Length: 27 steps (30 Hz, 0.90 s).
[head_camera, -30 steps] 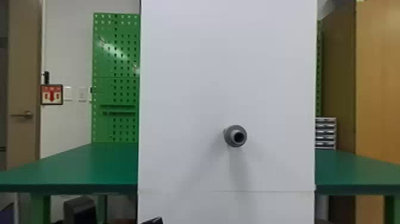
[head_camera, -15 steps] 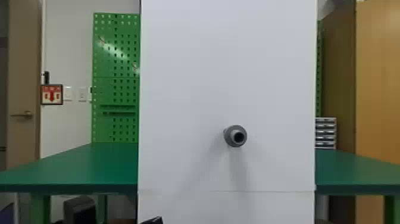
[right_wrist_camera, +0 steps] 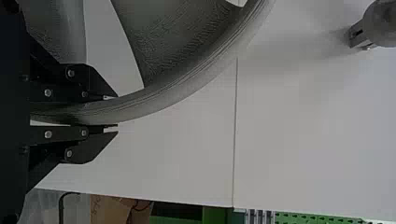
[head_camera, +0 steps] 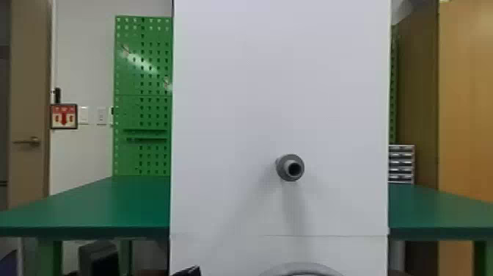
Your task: Hold the wheel and insert it
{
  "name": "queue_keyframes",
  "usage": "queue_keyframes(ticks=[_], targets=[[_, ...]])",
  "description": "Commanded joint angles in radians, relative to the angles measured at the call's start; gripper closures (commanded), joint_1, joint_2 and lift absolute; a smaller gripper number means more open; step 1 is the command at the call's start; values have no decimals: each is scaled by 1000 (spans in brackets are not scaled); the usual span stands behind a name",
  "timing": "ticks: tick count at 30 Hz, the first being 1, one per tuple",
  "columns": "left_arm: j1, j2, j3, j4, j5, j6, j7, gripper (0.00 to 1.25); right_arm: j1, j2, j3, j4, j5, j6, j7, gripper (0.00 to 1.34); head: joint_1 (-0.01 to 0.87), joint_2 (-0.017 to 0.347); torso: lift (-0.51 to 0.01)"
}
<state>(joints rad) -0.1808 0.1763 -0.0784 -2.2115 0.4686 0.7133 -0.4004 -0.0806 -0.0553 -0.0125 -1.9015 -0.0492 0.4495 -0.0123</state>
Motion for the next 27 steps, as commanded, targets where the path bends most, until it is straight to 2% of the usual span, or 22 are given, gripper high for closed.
queue_keyframes(ticks=[1, 6, 14, 20, 27], targets=[[0, 0, 2, 1, 2, 0, 0, 502, -33, -6, -1, -76, -5, 109, 0, 1009, 0, 15, -491], [-2, 0, 0, 1, 2, 0, 0, 502, -79, -9, -7, -142, -5, 218, 0, 1009, 0, 15, -491], [-2, 2, -1, 1, 2, 2, 0, 502, -176, -40, 3, -212, -20, 387, 5, 1010, 0, 15, -491], [-2, 2, -1, 1, 2, 2, 0, 502, -252, -37, 3, -272, 2, 517, 5, 1010, 0, 15, -491], [-3, 3, -3, 1, 4, 2, 0, 502, -329, -34, 12, -306, 28, 591, 5, 1012, 0, 15, -491]])
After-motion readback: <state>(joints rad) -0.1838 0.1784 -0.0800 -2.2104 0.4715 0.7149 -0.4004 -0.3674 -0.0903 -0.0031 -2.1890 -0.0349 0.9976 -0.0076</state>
